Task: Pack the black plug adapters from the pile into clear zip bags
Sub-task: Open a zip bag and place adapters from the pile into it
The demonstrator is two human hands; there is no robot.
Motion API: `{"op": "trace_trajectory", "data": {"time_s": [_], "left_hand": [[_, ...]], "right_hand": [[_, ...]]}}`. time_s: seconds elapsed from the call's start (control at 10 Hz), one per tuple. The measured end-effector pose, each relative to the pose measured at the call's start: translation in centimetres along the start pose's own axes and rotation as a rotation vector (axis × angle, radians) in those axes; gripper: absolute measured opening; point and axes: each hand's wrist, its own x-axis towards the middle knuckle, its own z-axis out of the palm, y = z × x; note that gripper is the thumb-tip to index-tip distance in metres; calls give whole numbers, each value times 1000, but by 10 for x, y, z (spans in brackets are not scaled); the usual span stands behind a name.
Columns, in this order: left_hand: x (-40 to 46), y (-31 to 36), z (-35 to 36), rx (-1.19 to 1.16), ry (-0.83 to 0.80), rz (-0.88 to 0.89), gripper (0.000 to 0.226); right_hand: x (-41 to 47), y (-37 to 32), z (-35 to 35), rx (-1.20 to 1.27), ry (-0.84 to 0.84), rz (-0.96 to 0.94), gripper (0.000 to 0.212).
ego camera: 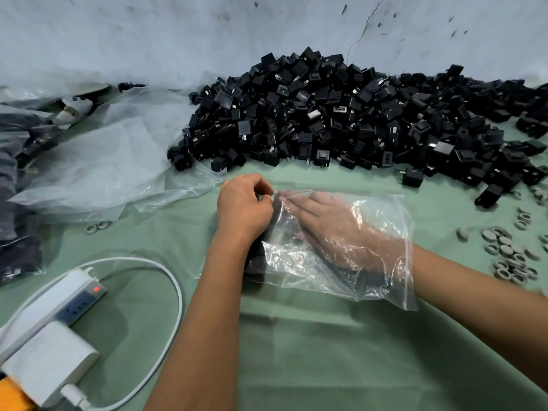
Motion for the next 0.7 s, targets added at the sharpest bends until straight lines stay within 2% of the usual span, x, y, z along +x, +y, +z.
{"op": "trace_trajectory", "data": {"time_s": [0.1, 0.2, 0.3, 0.4, 0.6, 0.7], "left_hand": [[-1, 0, 0, -14, 8, 2, 16], [-1, -1, 0, -51, 20, -17, 18], [0, -1, 0, -73, 20, -29, 21], [0, -2, -2, -133, 24, -51, 26], [4, -6, -6, -310, 39, -175, 40], [4, -8, -8, -341, 66, -194, 42]], "right_hand": [[15, 10, 8, -27, -158, 44, 61], [33, 22, 24, 276, -195, 136, 54], [22, 31, 29, 27, -181, -19, 55], [11, 34, 27, 104, -114, -59, 56], [23, 25, 21, 0, -166, -2, 82], [18, 23, 18, 68, -176, 0, 72]]}}
